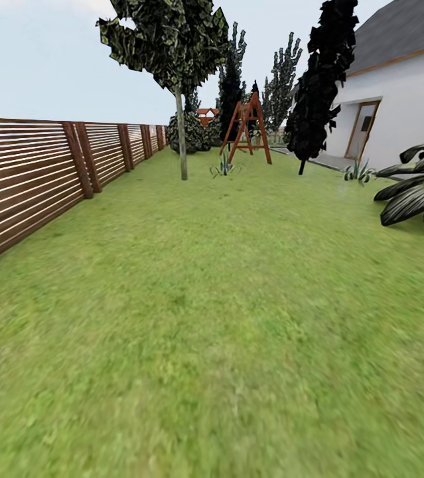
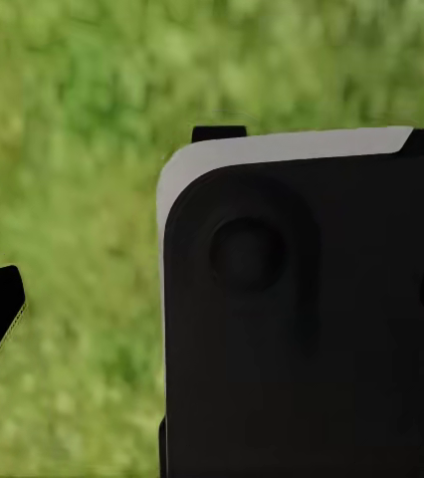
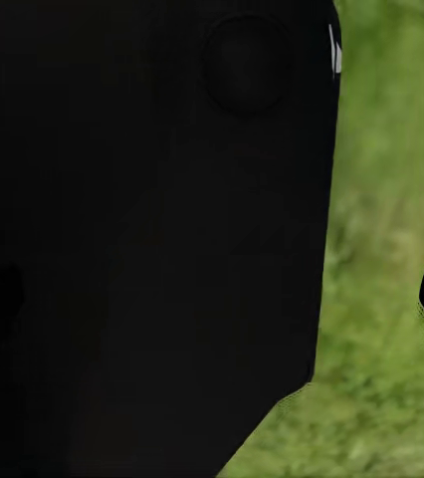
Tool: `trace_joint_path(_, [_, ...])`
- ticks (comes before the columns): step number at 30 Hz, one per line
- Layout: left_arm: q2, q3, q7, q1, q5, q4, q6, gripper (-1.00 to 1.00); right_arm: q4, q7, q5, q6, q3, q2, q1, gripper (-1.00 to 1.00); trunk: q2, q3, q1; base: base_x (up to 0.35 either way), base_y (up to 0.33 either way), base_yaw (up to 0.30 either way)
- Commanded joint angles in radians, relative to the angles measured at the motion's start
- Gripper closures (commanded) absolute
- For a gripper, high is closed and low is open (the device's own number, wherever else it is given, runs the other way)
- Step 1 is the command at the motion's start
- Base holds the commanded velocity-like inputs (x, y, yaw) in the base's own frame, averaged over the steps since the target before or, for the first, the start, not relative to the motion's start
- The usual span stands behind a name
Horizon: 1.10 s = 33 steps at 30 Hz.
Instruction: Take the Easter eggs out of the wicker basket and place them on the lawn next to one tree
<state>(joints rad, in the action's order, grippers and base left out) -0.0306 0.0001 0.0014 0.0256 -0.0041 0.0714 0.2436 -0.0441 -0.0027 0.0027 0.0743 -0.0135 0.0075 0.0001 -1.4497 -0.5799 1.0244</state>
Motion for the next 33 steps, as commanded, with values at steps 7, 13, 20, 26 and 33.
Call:
trace_joint_path(7, [0.0, 0.0, 0.0, 0.001, 0.0, -0.001, 0.003, -1.0, 0.0, 0.0, -0.005, 0.002, -0.003, 0.0, 0.0, -1.0, 0.0, -0.001, 0.001, 0.336, 0.0, 0.0])
trace_joint_path(13, [0.0, 0.0, 0.0, 0.001, 0.0, -0.001, 0.003, -1.0, 0.005, 0.0, -0.006, 0.002, -0.002, 0.0, 0.0, -1.0, 0.0, -0.001, 0.001, 0.336, 0.0, 0.0])
trace_joint_path(20, [0.0, 0.0, 0.0, 0.001, 0.0, -0.001, 0.003, -1.0, 0.006, 0.0, -0.006, 0.002, -0.002, 0.0, 0.0, -1.0, 0.0, -0.001, 0.001, 0.336, 0.0, 0.0])
trace_joint_path(26, [0.0, 0.0, 0.0, 0.001, 0.0, -0.001, 0.003, -1.0, 0.006, 0.001, -0.005, 0.002, -0.001, 0.0, 0.0, -1.0, 0.0, -0.004, 0.001, 0.336, 0.0, -0.041])
trace_joint_path(33, [0.0, 0.0, 0.0, 0.001, 0.0, -0.001, 0.003, -1.0, 0.002, 0.0, -0.005, 0.003, -0.004, -0.001, 0.0, -1.0, 0.0, -0.012, 0.001, 0.336, 0.0, -0.146])
